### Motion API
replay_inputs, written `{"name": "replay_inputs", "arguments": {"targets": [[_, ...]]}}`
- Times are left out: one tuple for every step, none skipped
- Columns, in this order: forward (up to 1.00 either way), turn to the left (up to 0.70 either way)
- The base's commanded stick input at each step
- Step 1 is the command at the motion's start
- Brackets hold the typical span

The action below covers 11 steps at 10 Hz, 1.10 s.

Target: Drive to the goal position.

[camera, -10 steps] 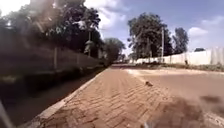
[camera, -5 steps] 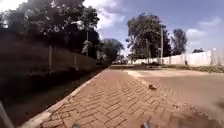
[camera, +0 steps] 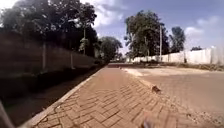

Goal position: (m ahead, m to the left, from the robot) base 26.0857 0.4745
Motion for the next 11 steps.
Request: {"name": "replay_inputs", "arguments": {"targets": [[0.7, 0.0], [0.7, 0.0], [0.7, 0.0], [0.7, 0.0], [0.7, 0.0], [0.7, 0.0], [0.7, 0.0], [0.7, 0.0], [0.7, 0.0], [0.7, 0.0], [0.7, 0.0]]}}
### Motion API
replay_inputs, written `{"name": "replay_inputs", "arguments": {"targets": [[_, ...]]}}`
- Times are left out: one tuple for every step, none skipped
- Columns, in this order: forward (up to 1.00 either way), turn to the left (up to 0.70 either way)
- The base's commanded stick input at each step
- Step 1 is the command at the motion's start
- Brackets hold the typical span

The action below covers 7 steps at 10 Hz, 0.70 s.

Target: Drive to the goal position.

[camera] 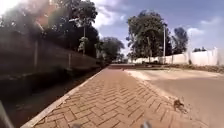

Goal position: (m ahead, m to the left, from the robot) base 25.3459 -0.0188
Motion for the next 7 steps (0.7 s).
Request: {"name": "replay_inputs", "arguments": {"targets": [[0.7, 0.0], [0.7, 0.0], [0.7, 0.0], [0.7, 0.0], [0.7, 0.0], [0.7, 0.0], [0.7, 0.0]]}}
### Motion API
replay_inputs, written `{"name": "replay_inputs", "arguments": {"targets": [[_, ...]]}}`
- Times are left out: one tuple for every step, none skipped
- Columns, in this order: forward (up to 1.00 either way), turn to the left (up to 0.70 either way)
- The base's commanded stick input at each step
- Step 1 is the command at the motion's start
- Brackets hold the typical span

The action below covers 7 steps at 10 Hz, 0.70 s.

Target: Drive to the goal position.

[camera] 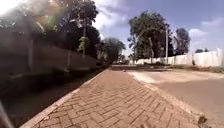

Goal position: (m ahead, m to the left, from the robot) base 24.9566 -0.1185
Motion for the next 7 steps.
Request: {"name": "replay_inputs", "arguments": {"targets": [[0.7, 0.0], [0.7, 0.0], [0.7, 0.0], [0.7, 0.0], [0.7, 0.0], [0.7, 0.0], [0.7, 0.0]]}}
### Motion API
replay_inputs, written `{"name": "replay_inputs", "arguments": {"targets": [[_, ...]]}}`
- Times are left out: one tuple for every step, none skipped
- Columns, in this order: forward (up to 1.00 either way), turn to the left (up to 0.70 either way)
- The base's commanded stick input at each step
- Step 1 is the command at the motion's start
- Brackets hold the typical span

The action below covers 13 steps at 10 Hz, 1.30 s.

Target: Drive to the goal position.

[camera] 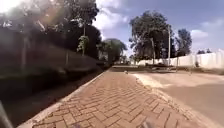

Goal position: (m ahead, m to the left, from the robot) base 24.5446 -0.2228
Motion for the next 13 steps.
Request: {"name": "replay_inputs", "arguments": {"targets": [[0.7, 0.0], [0.7, 0.0], [0.7, 0.0], [0.7, 0.0], [0.7, 0.0], [0.7, 0.0], [0.7, 0.0], [0.7, 0.0], [0.7, 0.0], [0.7, 0.0], [0.7, 0.0], [0.7, 0.0], [0.7, 0.0]]}}
